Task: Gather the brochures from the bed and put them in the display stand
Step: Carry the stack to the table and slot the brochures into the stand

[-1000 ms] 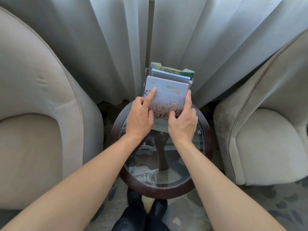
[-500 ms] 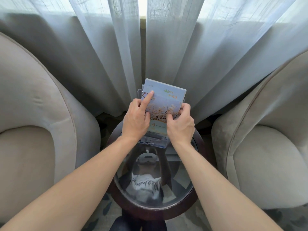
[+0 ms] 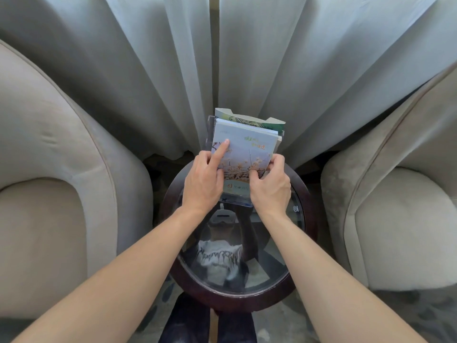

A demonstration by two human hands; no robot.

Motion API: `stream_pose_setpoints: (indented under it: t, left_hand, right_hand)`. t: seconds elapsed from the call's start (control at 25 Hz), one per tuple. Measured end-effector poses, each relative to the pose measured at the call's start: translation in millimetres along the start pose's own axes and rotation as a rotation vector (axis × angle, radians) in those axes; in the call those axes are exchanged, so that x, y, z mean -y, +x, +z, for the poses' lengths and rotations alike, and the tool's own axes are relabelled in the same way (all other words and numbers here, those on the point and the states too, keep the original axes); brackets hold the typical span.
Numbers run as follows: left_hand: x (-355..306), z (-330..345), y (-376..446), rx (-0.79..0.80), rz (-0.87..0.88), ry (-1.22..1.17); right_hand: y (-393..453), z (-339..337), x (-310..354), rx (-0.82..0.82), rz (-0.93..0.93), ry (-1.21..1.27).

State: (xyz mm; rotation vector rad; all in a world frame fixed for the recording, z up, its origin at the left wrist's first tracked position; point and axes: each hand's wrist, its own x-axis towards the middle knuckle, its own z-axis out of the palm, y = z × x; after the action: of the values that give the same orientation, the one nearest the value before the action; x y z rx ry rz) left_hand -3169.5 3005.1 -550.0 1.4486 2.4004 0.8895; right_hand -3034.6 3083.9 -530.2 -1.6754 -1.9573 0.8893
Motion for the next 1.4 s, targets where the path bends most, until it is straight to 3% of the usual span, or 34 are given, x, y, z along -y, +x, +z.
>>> stream_pose_setpoints:
  t: [0.32,0.6,1.16,1.4]
  left_hand:
    - [10.4,6.6,-17.7,0.169,-0.031,-0.178]
    - [7.1,4.6,-11.7,-0.056,-0.385,-0.407]
    - [11.9,8.4,-14.5,0.114,-0.324,-0.303]
    - [9.5,13.5,-16.2,0.063,-0.355,-0.272]
  right_hand:
    - [-10.4,11.2,-10.0,0.027,0.068,-0.032]
    - [-20.3,16.1,-7.2,0.056,0.038,0.003]
    - [-23.0,17.0,-24.0,0.117,0.078,-0.081]
    - [-17.6,15.6,-27.2,0.122,0.086,-0.104]
